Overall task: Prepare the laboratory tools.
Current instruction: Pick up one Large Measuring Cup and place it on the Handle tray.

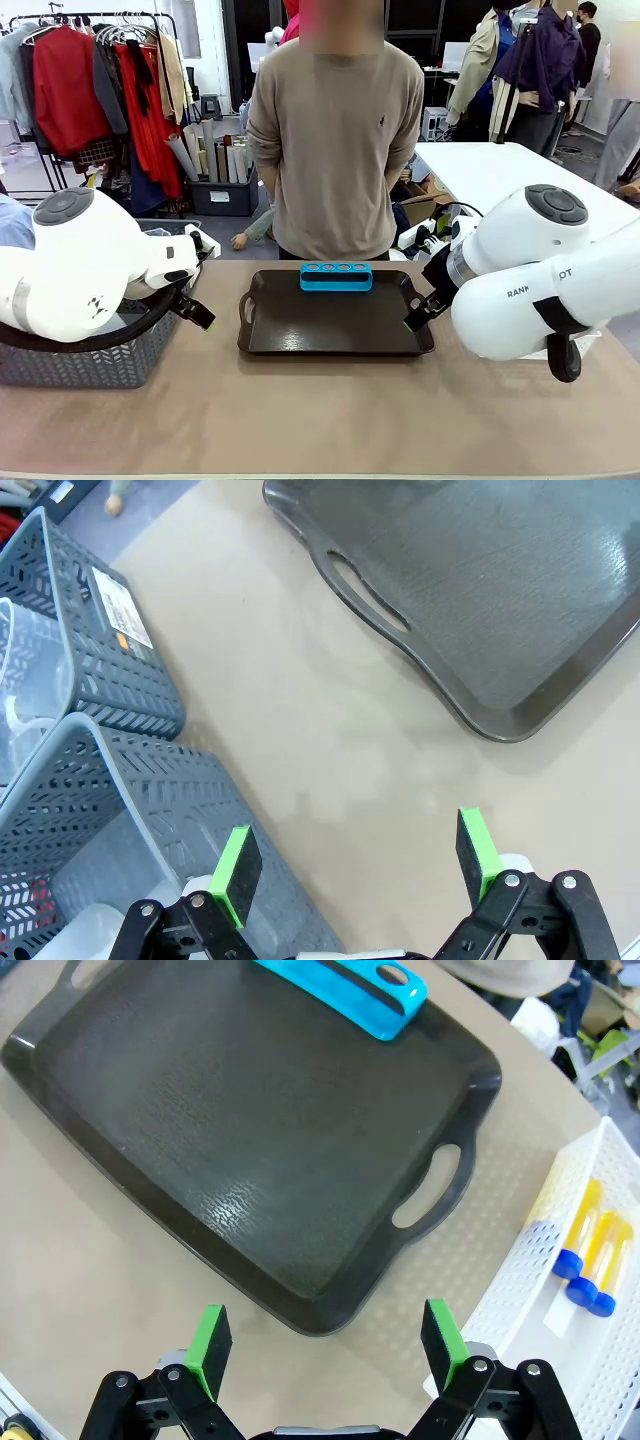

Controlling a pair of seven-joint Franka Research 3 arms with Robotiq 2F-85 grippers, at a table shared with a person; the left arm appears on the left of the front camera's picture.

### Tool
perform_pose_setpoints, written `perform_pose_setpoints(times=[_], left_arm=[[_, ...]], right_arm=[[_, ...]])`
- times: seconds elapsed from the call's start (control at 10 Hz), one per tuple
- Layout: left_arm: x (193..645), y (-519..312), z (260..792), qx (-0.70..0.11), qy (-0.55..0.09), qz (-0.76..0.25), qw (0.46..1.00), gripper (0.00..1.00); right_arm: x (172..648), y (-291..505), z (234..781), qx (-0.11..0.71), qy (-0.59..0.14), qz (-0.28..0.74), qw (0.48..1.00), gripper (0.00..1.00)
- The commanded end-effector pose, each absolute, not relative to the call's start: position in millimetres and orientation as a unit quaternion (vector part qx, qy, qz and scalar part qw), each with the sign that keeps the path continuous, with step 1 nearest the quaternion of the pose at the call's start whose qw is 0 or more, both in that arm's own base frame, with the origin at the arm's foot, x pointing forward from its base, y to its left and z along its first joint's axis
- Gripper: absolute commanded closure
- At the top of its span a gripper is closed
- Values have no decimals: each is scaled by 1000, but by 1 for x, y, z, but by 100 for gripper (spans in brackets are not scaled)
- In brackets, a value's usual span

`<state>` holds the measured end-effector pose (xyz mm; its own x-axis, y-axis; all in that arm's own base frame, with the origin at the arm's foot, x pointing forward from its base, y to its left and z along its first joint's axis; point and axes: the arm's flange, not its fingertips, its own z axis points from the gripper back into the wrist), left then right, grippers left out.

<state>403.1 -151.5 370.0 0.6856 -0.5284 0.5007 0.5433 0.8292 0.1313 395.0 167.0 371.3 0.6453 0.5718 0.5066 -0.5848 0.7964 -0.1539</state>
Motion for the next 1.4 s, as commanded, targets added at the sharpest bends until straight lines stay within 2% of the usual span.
perform_pose_setpoints(times=[0.0,0.1,0.4,0.7,0.8,1.1,1.3], left_arm=[[403,-152,370,-14,-268,-292,918,0],[407,-158,374,-31,-237,-285,928,0],[401,-167,399,-63,-219,-309,924,0],[394,-162,442,-143,-210,-345,903,0],[394,-156,455,-136,-220,-338,905,0],[397,-138,478,-158,-197,-371,894,0],[400,-134,494,-163,-209,-389,882,0]], right_arm=[[395,167,371,12,-275,319,907,0],[392,179,375,19,-264,337,904,0],[385,198,386,96,-231,368,896,0],[381,208,428,172,-199,390,883,0],[380,208,446,186,-196,403,875,0],[385,194,488,179,-206,406,872,0],[385,178,511,173,-216,413,868,0]])
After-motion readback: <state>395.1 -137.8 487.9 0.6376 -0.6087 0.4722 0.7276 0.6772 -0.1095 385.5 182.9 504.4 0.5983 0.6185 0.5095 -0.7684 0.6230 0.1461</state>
